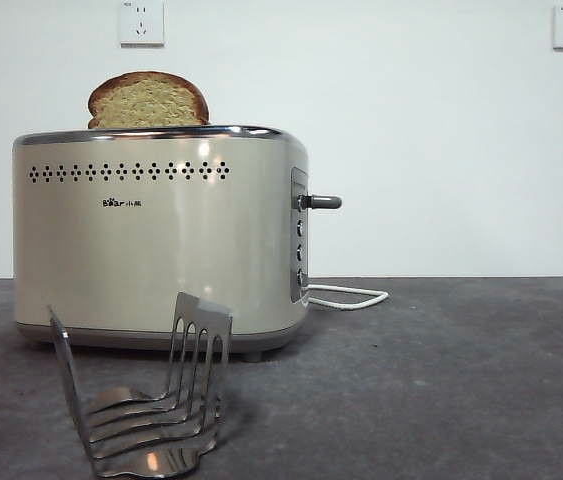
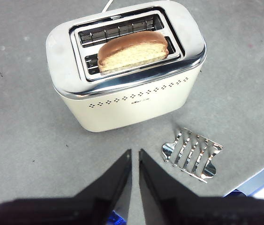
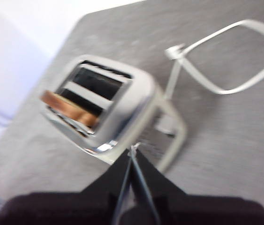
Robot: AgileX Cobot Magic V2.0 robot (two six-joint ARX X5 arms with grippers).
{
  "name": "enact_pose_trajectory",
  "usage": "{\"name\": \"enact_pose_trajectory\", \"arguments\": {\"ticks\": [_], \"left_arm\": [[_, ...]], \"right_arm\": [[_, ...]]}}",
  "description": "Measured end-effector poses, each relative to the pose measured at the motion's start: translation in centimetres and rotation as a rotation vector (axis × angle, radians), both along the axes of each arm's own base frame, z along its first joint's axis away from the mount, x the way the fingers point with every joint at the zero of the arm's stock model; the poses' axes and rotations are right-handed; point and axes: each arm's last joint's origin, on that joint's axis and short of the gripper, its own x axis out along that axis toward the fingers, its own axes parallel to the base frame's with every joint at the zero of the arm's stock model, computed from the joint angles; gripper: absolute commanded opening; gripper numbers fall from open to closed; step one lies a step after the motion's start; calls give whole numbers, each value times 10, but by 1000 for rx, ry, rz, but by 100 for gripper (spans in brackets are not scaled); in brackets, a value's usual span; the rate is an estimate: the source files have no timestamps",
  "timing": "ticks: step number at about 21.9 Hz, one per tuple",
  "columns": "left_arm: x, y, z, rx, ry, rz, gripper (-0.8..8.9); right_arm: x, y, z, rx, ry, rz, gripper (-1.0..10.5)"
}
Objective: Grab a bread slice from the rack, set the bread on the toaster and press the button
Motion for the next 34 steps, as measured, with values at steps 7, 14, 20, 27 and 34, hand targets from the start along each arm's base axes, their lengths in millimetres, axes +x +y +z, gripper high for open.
{"name": "enact_pose_trajectory", "arguments": {"ticks": [7,14,20,27,34], "left_arm": [[14,-10,-5,30,43,0,27],[51,-36,-23,115,160,-3,27],[59,-26,-24,143,108,7,27],[61,33,-105,-9,-534,220,27],[20,56,-258,-71,-633,397,27]], "right_arm": [[-81,-49,45,-581,-165,-492,0],[-100,-63,46,-891,-16,-616,0],[-93,-60,44,-906,1,-608,0],[-64,-51,35,-963,75,-568,0],[-33,-41,21,-1025,157,-521,0]]}}
